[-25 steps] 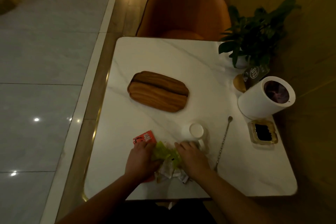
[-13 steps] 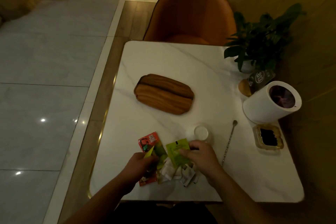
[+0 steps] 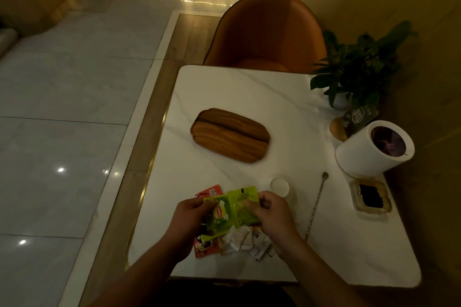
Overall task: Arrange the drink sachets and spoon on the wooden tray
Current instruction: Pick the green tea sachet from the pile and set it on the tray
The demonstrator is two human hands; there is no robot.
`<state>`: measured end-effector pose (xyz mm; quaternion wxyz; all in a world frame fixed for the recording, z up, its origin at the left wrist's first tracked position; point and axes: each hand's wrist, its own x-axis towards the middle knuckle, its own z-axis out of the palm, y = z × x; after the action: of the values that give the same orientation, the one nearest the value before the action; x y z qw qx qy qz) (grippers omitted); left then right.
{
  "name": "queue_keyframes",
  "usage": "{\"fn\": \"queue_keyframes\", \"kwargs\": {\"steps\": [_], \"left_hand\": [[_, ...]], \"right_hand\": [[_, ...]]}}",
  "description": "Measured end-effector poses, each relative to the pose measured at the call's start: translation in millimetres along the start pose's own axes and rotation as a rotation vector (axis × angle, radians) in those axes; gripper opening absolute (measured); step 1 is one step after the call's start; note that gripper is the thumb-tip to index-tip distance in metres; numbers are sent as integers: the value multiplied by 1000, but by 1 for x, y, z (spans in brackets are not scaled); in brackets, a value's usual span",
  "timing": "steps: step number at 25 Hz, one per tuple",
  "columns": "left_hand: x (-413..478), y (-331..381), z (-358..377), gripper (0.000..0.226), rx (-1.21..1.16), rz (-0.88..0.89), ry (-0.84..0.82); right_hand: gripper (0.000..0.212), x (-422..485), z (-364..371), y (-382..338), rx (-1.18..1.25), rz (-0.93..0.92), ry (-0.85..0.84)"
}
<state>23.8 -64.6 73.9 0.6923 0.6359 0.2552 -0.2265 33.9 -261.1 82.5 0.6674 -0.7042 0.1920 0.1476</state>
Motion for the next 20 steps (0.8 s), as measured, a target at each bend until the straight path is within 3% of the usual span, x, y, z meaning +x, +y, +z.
{"fn": "queue_keyframes", "kwargs": {"steps": [3,6,8,10,13,15,18,20], "left_hand": [[-2,1,-1,23,19,6,3],[-5,4,-1,30,-25,-28,-26],[-10,6,-1,38,-102,-79,-47],[-14,6,-2,42,-169,-104,-79],[-16,0,-4,23,-125,-12,-64],[-17,-3,-5,18,-92,33,-26],[-20,-4,-5,17,-38,80,-12],[-22,-4,-4,16,-27,96,-20]], "right_hand": [[10,-6,-3,-8,-220,-370,81],[22,-13,0,-8,-703,-898,-31],[26,-19,5,-3,-893,-1058,-115],[29,-22,8,-1,-921,-1068,-129],[37,-26,6,0,-917,-1023,-169],[46,-27,4,3,-801,-845,-164],[35,-24,2,-1,-481,-462,-70],[36,-20,6,-4,-547,-355,-63]]}}
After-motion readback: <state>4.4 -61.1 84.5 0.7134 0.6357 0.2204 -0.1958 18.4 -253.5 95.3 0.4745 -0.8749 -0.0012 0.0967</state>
